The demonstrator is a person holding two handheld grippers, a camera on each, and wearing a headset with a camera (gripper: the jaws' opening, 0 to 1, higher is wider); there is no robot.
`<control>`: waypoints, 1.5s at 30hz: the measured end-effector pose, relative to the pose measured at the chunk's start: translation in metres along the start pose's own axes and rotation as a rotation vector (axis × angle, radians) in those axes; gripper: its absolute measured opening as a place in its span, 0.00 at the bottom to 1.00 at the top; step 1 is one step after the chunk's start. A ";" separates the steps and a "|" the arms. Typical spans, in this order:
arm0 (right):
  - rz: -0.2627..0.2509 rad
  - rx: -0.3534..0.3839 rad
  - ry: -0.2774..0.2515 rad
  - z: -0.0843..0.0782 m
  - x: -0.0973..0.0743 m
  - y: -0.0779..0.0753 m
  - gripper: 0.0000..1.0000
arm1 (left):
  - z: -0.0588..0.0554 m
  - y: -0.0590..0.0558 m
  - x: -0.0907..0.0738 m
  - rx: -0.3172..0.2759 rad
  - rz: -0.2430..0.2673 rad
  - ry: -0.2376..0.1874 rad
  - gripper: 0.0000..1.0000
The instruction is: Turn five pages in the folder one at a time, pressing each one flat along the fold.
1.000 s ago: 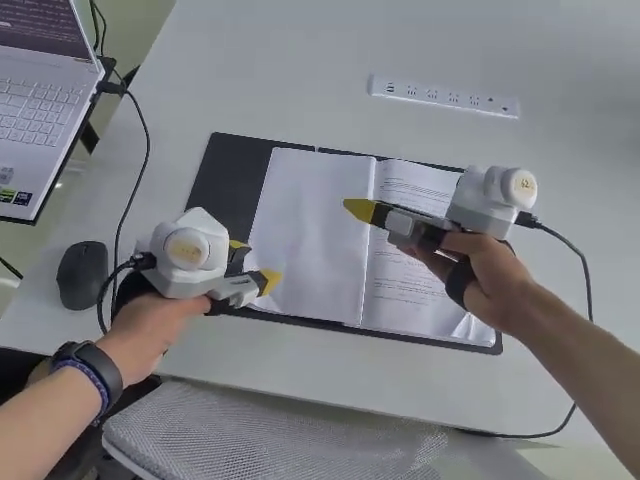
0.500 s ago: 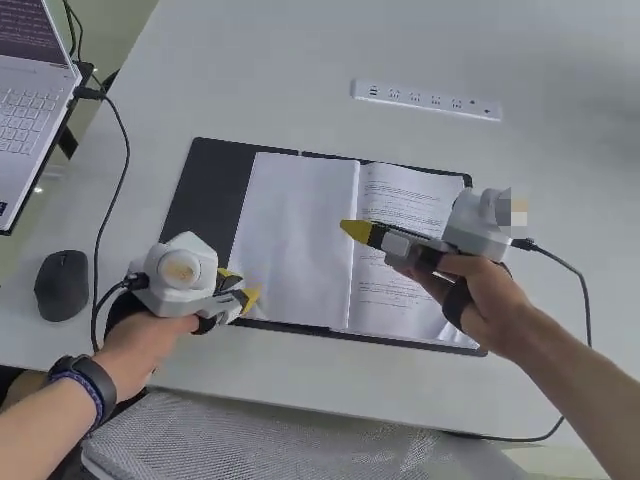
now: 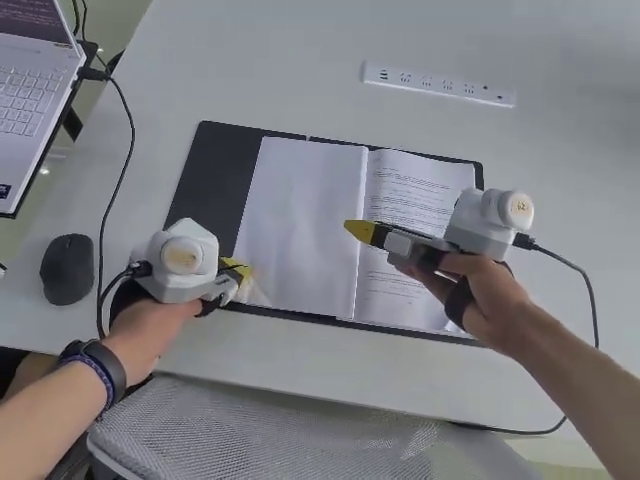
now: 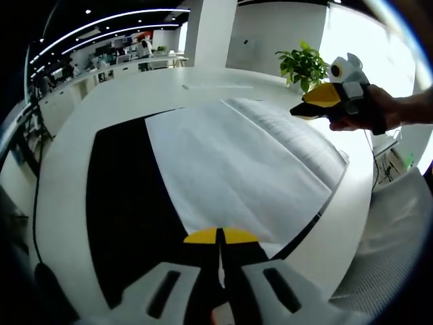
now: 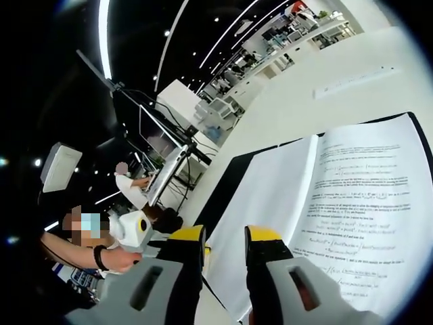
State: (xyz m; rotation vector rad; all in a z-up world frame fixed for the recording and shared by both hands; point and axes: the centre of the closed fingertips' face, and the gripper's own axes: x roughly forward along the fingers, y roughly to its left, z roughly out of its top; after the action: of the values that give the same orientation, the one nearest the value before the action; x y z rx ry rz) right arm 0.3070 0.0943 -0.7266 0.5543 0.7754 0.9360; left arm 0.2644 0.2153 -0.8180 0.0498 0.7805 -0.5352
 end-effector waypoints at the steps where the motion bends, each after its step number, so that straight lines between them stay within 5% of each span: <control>1: 0.000 -0.003 0.005 0.000 0.001 -0.001 0.21 | 0.000 0.000 0.000 0.002 0.003 0.001 0.00; 25: 0.015 0.010 0.087 -0.016 0.023 -0.040 0.11 | 0.006 -0.007 -0.006 -0.014 0.015 0.017 0.00; 35: 0.002 0.074 0.062 -0.022 0.024 -0.061 0.00 | 0.007 -0.007 -0.006 -0.013 0.015 0.026 0.00; 38: 0.030 0.137 0.050 -0.020 0.023 -0.061 0.00 | 0.007 -0.007 -0.005 -0.014 0.012 0.028 0.00; 45: 0.031 0.133 0.026 -0.006 0.027 -0.069 0.00 | 0.007 -0.006 -0.004 -0.015 0.009 0.031 0.00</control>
State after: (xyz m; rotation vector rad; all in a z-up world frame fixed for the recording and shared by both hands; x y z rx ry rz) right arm 0.3460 0.0846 -0.7889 0.6726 0.8588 0.9264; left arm 0.2640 0.2103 -0.8093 0.0475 0.8142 -0.5204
